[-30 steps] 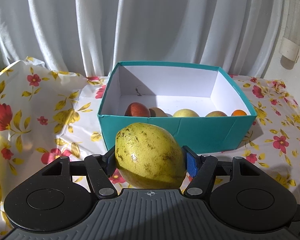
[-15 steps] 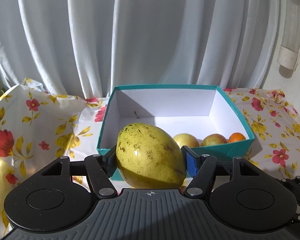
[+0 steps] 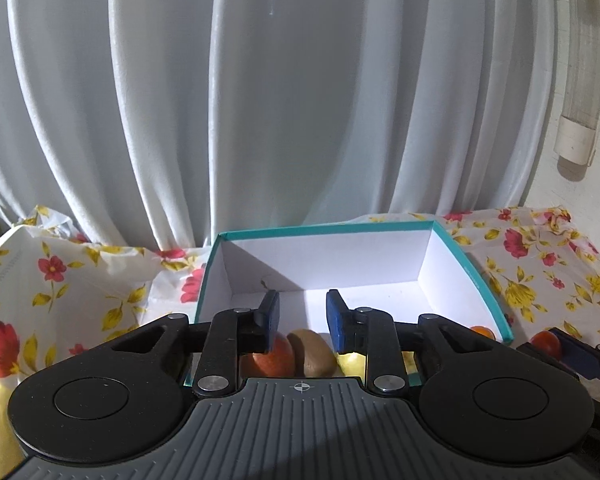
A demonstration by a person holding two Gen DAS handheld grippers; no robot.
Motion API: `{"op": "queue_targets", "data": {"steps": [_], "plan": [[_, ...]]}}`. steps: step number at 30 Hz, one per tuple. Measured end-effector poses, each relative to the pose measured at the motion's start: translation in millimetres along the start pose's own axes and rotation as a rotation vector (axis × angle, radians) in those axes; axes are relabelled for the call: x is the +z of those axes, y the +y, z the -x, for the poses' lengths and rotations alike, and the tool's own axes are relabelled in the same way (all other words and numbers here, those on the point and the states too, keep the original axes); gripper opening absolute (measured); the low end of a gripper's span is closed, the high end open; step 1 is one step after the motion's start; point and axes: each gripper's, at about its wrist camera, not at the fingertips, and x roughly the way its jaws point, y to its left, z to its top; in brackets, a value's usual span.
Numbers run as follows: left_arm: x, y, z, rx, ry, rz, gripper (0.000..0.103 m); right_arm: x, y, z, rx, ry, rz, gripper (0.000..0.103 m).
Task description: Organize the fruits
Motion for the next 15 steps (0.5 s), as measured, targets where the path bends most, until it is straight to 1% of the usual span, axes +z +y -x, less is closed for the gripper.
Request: {"op": "queue_targets", "data": {"steps": [1,2,3,4,5,6,7,8,9,10,11,12,14,15], "plan": [[1,1,-9,0.001,-0.007,-0.01,0.026,-1,0,-3,-0.003,0.003,0.002,0.023],[0,6,-26,0.051,0.023,-0.015,0.017,-1,0,-5,-0.008,0.008,0.001,0.023],[-3,16,-41,0.074,0.084,0.018,0.016,-1,-1,-7,-0.008,0.015,-0.005,0.023],[-6,29,-51,0.035,0.116,0.078,0.019,-2,-2,-6,-0.004,0.008,-0.014,0.023],[-10,39,-58,0.03,0.125,0.119,0.019,-4,-2,-6,-0.01,0.008,-0.013,0.023],[-14,46,-62,0.054,0.122,0.123,0.018,-6,-2,-7,-0.016,0.014,-0.008,0.023],[-17,50,-64,0.053,0.113,0.114,0.02,-7,-2,-8,-0.015,0.017,-0.01,0.023],[-20,55,-67,0.052,0.112,0.115,0.024,-8,-2,-10,-0.011,0.025,-0.007,0.023],[-23,61,-70,0.053,0.12,0.121,0.024,-10,0,-11,-0.012,0.031,-0.003,0.023],[-27,66,-71,0.055,0.121,0.123,0.025,-10,0,-13,-0.017,0.034,-0.006,0.023],[-30,72,-72,0.067,0.121,0.131,0.022,-11,-1,-16,-0.017,0.041,-0.013,0.023],[-32,78,-74,0.054,0.131,0.145,0.02,-11,-2,-18,-0.016,0.044,-0.024,0.023],[-37,84,-76,0.029,0.15,0.168,0.02,-12,0,-21,-0.019,0.049,-0.021,0.023],[-39,83,-74,0.026,0.137,0.16,0.021,-12,1,-25,-0.02,0.049,-0.019,0.023]]}}
